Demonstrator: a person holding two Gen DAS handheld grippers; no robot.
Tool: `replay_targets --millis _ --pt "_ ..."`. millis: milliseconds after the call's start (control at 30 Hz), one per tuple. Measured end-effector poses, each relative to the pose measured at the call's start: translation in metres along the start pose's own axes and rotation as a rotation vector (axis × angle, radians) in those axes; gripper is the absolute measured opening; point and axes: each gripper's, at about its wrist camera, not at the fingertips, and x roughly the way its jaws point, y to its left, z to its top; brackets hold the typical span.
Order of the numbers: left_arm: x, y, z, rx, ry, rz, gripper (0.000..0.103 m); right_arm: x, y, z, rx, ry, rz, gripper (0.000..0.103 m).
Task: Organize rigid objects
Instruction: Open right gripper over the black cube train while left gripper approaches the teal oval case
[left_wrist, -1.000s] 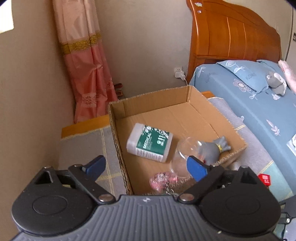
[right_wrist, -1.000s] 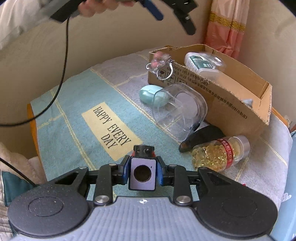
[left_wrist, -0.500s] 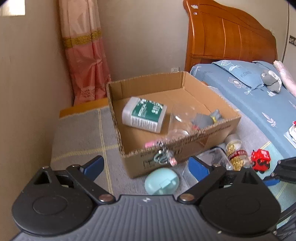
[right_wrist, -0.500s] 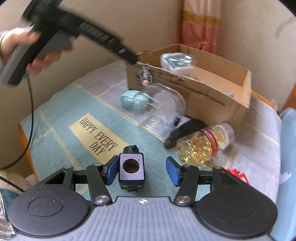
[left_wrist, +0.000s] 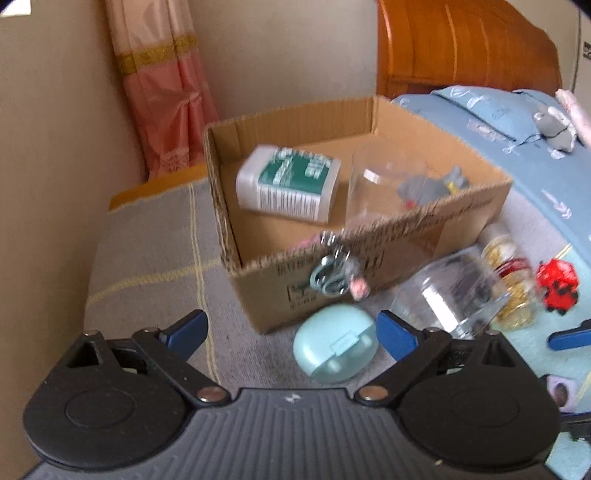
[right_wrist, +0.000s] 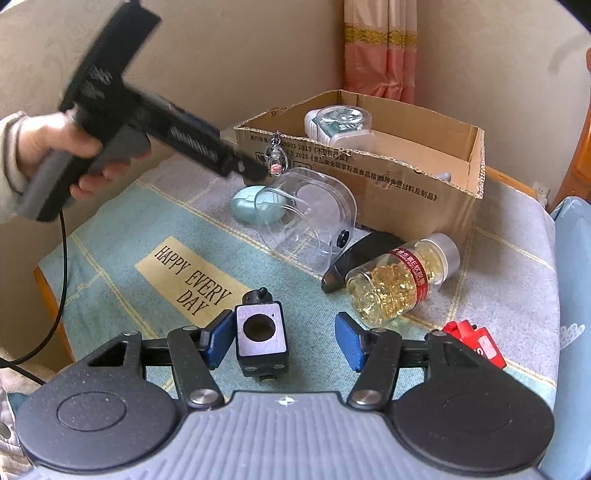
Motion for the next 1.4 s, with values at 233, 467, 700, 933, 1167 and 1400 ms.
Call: replay_targets --millis 233,467,700,933,1167,1400 --pt "0.016 0.003 -0.004 -0.085 0.003 -0.020 0.097 -0.002 0.002 -0.001 0.028 -0.022 -0.006 0.067" --pt "0.024 0.004 -0.006 -0.122 0.006 -0.030 0.098 0.001 0.009 -0.003 0.016 -0.018 -0.026 0.070" --pt "0.014 0.009 -0.018 -0.100 0.012 -0.013 0.098 -0.007 0.009 0.002 0.013 -0.052 -0.038 0.070" --pt "-0.002 0.019 -0.029 -0.095 0.027 0.009 0.098 -0.027 -0.013 0.007 0.057 -0.108 -0.134 0.074" --pt "-0.012 0.015 -0.027 -0.065 0.007 -0.017 0.098 -0.010 -0.016 0.003 0.032 -0.050 -0.161 0.076" --pt "-0.012 0.016 -0.030 -0.052 0.021 -0.011 0.098 0.004 0.023 0.002 -0.065 -0.021 -0.042 0.080"
